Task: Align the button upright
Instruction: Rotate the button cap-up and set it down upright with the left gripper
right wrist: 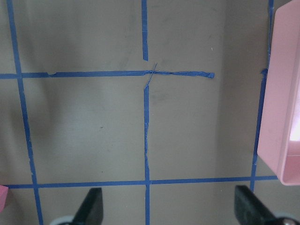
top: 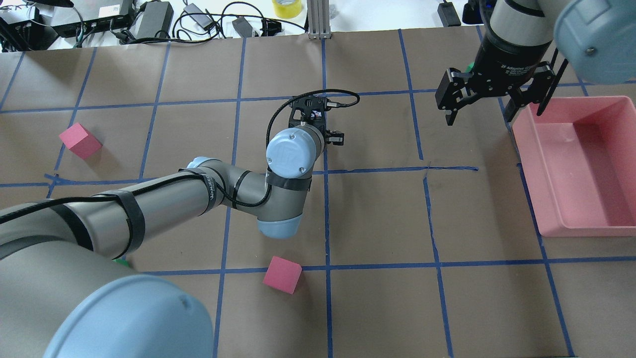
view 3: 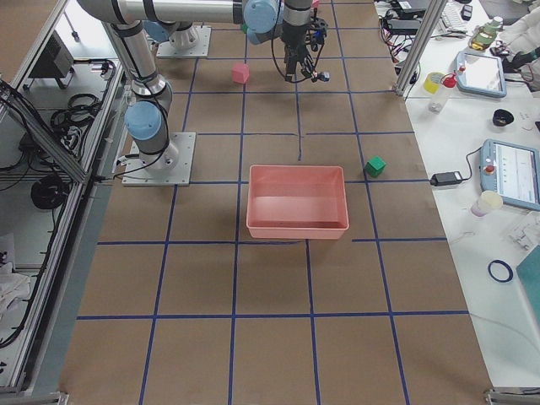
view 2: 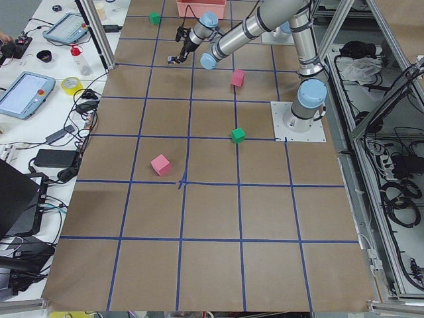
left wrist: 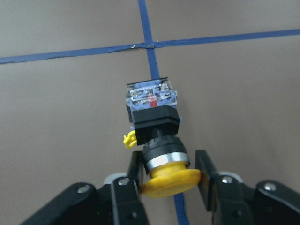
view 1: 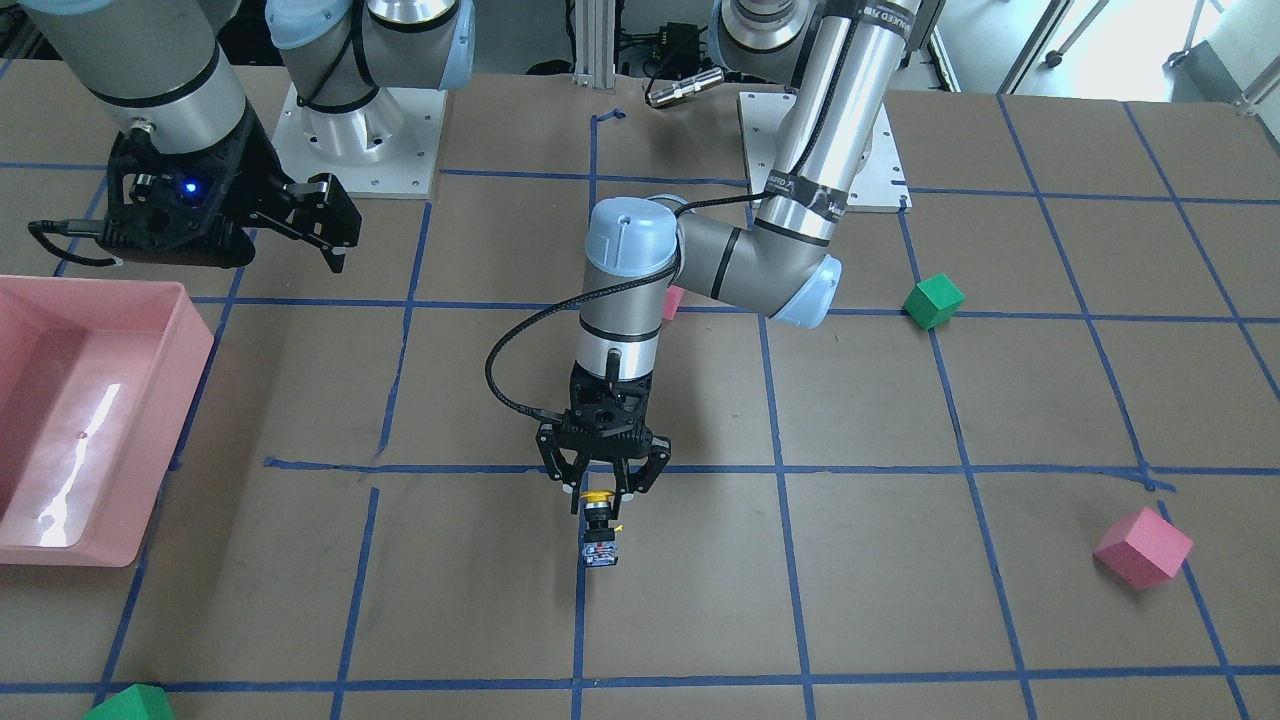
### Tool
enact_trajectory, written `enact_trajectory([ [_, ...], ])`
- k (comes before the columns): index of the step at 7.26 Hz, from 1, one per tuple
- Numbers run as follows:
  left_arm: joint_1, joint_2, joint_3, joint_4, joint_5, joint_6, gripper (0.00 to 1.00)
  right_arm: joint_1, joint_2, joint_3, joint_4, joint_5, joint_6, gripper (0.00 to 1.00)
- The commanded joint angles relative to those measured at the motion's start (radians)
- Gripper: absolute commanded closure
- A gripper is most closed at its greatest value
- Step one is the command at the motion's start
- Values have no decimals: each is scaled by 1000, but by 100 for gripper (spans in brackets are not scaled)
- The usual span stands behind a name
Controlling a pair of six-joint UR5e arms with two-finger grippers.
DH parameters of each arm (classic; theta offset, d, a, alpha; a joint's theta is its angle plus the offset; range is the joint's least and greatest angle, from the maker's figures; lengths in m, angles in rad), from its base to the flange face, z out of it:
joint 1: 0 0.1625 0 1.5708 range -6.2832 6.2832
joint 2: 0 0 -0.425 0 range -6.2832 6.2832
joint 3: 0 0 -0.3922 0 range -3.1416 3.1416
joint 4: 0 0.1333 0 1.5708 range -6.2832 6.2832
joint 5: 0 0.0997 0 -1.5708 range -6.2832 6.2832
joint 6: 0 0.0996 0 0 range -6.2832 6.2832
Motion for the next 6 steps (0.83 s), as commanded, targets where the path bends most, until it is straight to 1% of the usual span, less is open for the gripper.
enact_trajectory([
  [1,2,54,170,-501,-67,-26,100,0,1,1,-1,1,0,0],
  [2,8,56,235,-656,-116,-116,100,0,1,-1,-2,3,0,0],
  [3,26,54,269,-791,-203,-196,100,0,-1,-1,-2,3,0,0],
  [4,54,49,272,-841,-305,-315,100,0,-1,-1,-1,3,0,0],
  [5,106,36,257,-872,-440,-398,100,0,1,-1,0,1,0,0],
  [6,141,23,255,-911,-536,-461,100,0,1,1,1,1,0,0],
])
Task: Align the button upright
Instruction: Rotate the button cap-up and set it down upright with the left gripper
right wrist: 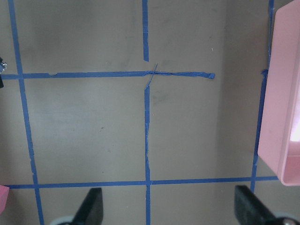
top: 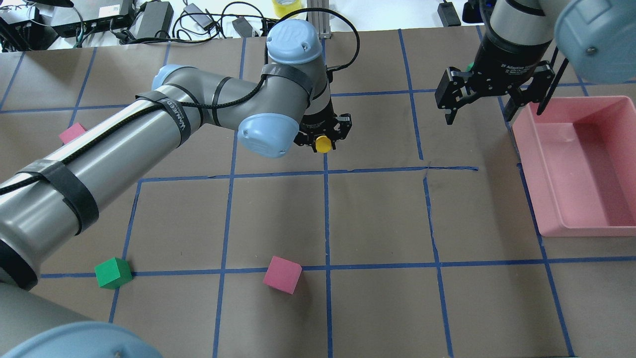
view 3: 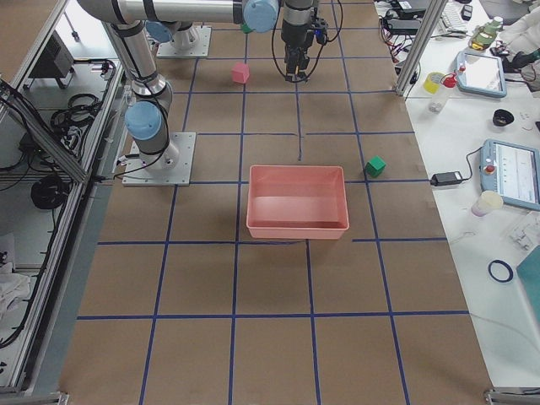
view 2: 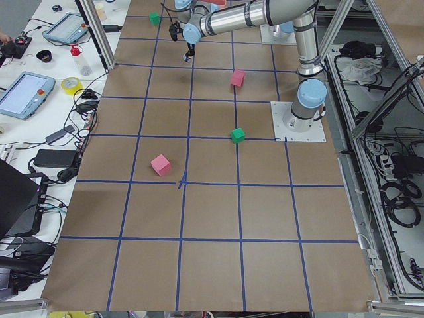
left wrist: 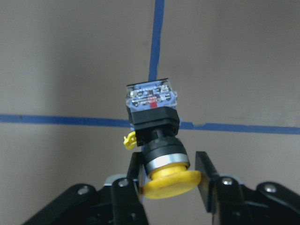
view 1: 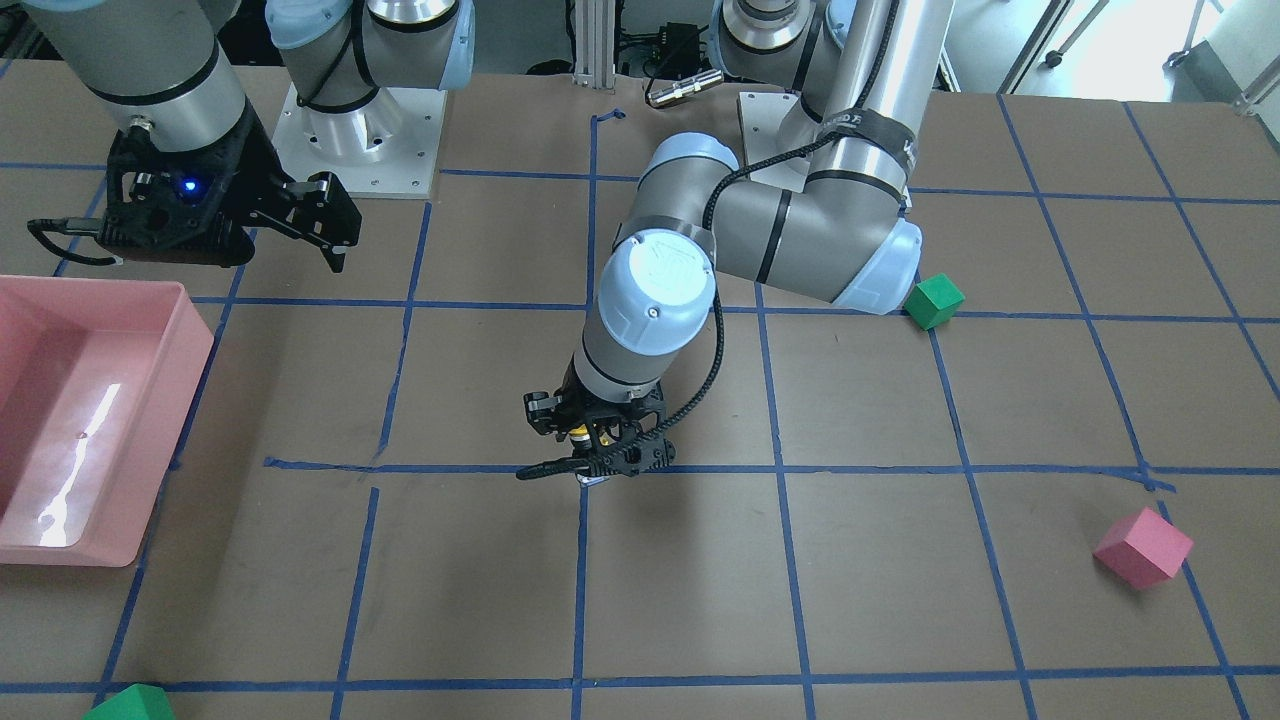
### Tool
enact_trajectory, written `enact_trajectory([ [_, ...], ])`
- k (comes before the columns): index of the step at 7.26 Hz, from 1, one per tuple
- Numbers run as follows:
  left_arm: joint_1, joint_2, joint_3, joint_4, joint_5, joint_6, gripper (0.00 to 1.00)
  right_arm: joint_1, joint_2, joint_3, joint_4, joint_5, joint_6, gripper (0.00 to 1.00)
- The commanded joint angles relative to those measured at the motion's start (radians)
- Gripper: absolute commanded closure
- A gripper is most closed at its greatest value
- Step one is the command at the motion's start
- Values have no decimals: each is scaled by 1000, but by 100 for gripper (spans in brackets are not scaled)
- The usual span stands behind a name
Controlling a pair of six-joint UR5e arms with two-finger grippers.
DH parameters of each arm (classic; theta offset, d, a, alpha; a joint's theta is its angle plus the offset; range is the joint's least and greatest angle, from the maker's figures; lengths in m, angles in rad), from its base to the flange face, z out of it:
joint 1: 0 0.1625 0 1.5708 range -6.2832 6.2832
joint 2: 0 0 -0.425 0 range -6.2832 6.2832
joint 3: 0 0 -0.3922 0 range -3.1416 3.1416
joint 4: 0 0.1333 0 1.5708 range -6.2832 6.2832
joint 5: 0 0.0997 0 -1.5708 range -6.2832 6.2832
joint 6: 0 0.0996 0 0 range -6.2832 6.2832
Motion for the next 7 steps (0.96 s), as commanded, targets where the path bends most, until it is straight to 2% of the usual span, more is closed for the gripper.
enact_trajectory([
  [1,87,-24,-2,-141,-236,-135,100,0,-1,1,1,-1,0,0],
  [3,121,-59,1,-157,-283,-185,100,0,-1,0,3,-1,0,0],
  [4,141,-77,-3,-156,-380,-177,100,0,-1,1,3,-1,0,0],
  [7,157,-125,3,-143,-406,-172,100,0,1,0,1,-1,0,0],
])
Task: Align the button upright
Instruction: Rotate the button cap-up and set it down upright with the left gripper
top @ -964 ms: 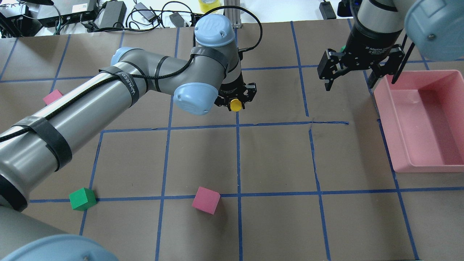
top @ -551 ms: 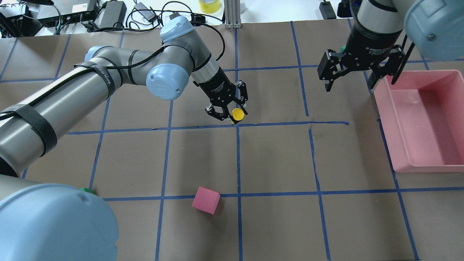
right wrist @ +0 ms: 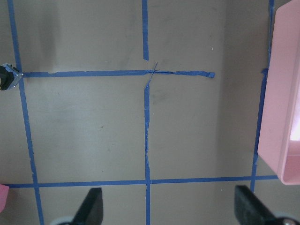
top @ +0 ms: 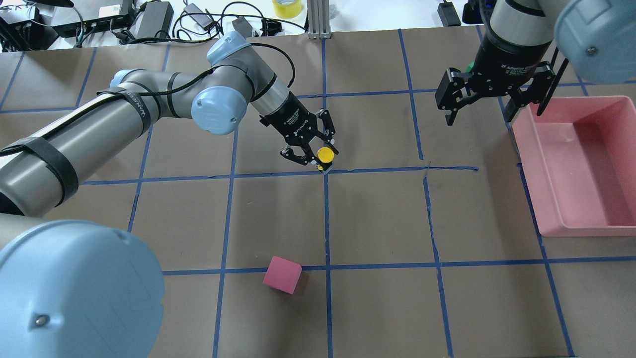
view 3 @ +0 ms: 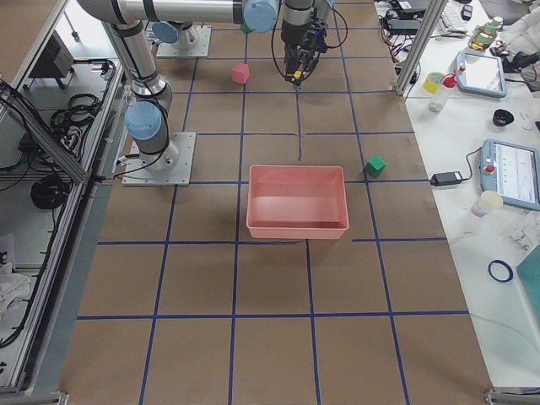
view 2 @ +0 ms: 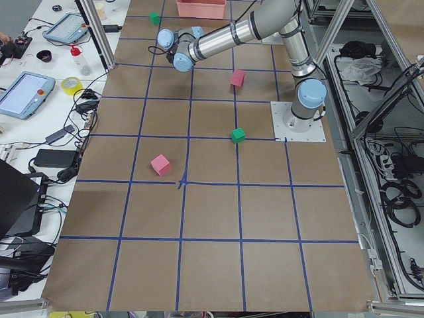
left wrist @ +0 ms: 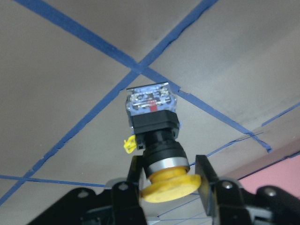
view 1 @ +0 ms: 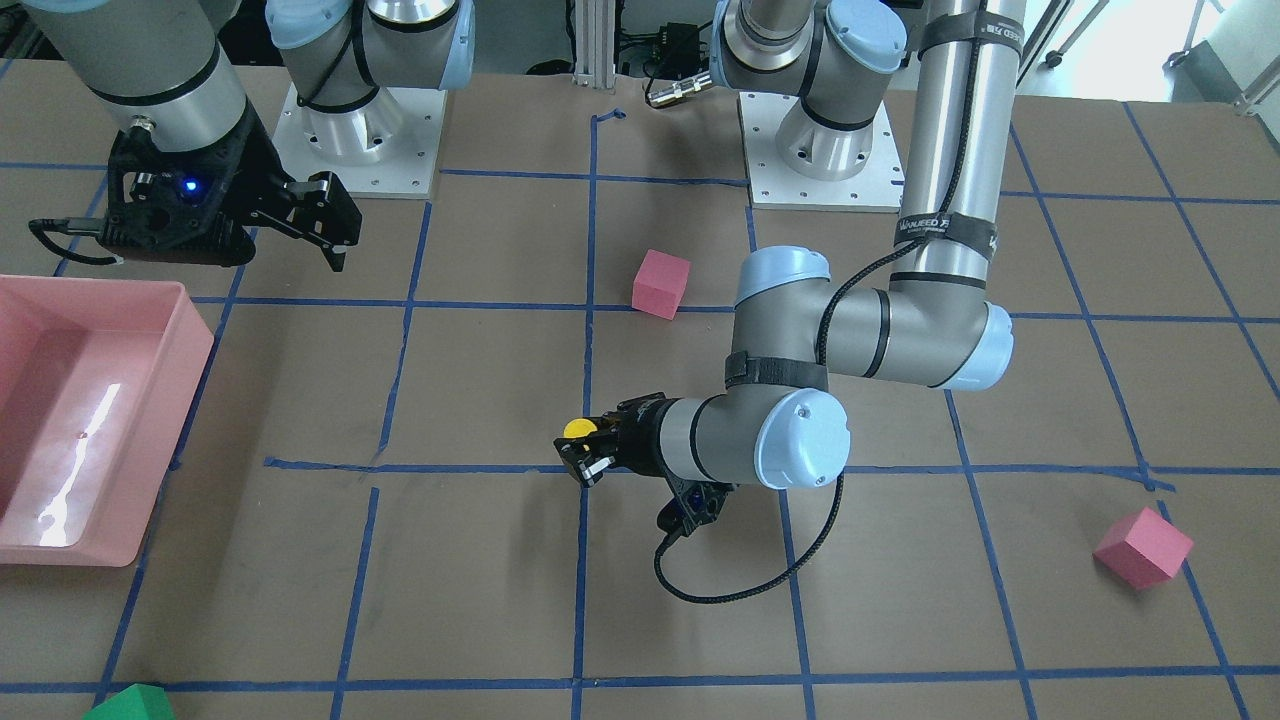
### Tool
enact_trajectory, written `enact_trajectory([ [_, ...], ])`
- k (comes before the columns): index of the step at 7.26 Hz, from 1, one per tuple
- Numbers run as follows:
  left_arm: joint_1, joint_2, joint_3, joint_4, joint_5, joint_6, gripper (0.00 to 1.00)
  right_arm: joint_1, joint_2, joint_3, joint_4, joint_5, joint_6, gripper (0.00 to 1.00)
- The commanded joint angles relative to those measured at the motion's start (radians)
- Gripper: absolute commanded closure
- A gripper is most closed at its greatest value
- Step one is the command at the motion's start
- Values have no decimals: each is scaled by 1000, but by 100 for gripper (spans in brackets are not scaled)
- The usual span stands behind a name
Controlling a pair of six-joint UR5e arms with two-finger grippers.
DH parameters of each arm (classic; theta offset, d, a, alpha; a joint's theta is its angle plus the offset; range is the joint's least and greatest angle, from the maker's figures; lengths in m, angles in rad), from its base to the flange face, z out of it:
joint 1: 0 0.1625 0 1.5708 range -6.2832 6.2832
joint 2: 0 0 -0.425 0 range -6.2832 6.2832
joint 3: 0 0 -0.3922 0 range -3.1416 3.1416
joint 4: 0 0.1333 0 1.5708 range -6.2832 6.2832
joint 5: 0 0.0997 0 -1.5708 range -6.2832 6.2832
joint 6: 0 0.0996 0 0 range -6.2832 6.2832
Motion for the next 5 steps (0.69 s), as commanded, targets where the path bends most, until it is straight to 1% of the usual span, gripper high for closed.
enact_trajectory([
  [1,4,-23,7,2,-7,1,100,0,0,0,0,0,0,0],
  [2,4,-23,4,2,-7,0,100,0,0,0,-1,0,0,0],
  [3,4,-25,-5,4,-7,-2,72,0,-1,0,0,0,0,0],
  [4,4,-23,-6,5,-1,1,1,0,0,0,-1,0,0,0],
  [5,4,-23,-5,5,-2,0,0,0,0,1,-1,0,0,0],
])
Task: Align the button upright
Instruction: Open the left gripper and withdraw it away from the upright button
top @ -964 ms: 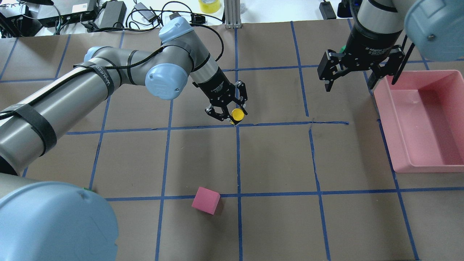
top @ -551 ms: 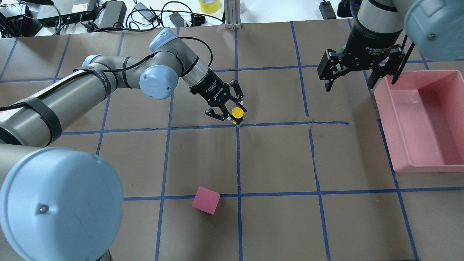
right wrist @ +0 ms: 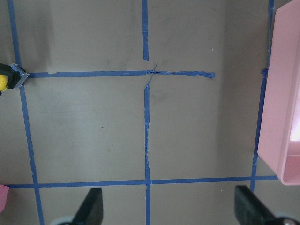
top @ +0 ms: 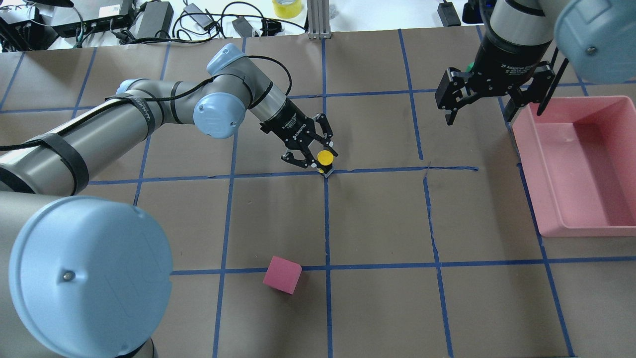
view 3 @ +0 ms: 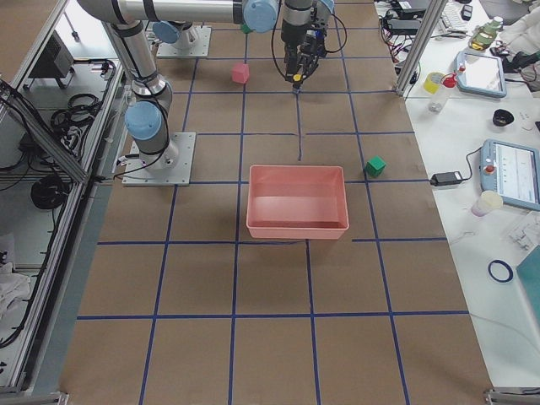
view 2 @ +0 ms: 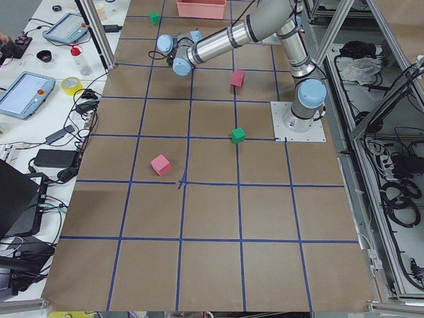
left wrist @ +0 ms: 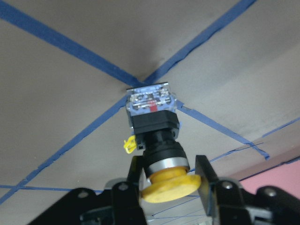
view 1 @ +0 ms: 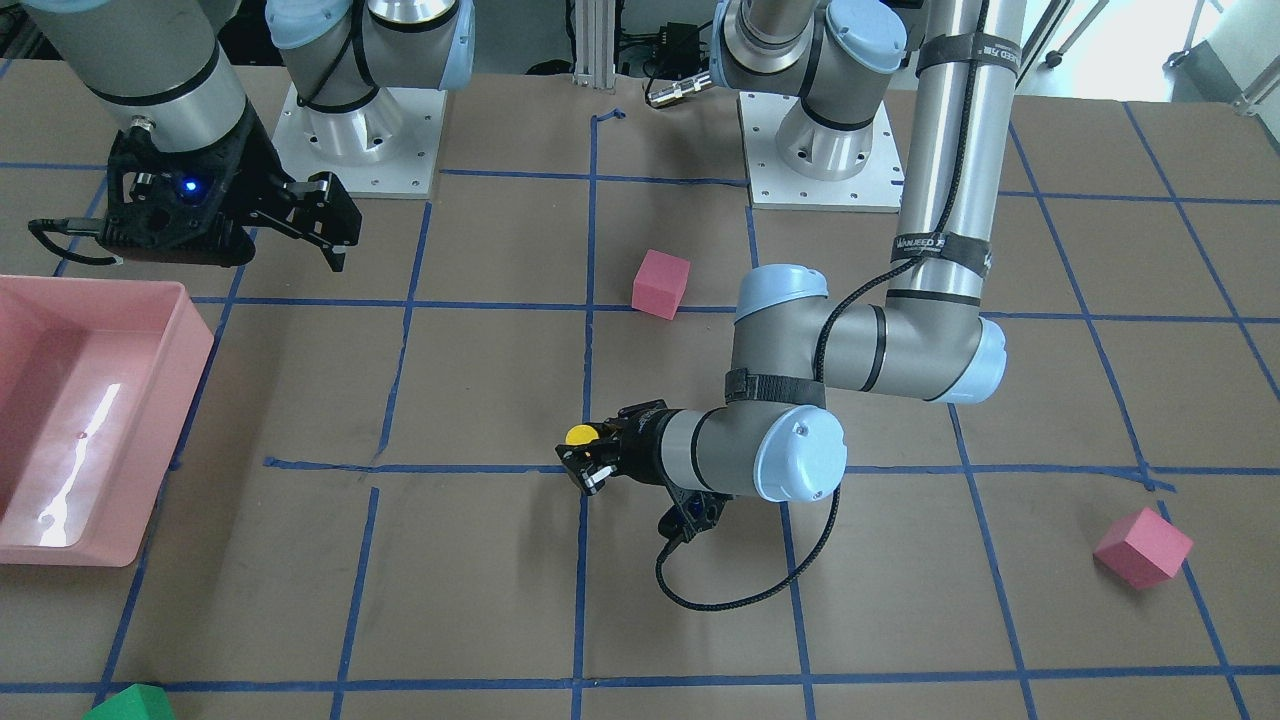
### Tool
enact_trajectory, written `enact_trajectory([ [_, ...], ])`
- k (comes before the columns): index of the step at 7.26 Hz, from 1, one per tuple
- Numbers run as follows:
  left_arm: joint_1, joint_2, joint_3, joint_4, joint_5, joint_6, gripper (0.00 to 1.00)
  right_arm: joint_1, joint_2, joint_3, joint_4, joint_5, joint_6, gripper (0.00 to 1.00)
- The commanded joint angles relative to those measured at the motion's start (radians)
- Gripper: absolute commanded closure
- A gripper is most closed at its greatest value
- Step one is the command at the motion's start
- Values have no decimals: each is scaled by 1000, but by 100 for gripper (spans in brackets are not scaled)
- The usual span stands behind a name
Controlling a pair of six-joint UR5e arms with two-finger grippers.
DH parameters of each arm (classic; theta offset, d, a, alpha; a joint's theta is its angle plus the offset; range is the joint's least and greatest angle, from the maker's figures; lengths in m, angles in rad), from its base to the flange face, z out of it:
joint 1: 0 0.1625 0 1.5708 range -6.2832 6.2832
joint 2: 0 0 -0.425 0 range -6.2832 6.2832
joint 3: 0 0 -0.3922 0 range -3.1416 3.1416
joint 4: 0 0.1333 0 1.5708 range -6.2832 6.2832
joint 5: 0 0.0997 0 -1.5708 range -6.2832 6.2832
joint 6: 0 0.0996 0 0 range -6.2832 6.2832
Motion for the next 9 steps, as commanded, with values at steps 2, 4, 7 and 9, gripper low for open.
enact_trajectory([
  [2,0,20,3,2,-1,-2,0,2,-1,0,-2,0,0,0],
  [4,6,89,15,4,59,26,0,2,0,0,-3,0,0,0],
  [7,54,276,3,-21,255,177,0,2,-1,0,-3,2,0,0],
  [9,52,415,-5,-24,419,399,0,3,-1,1,-8,2,2,0],
])
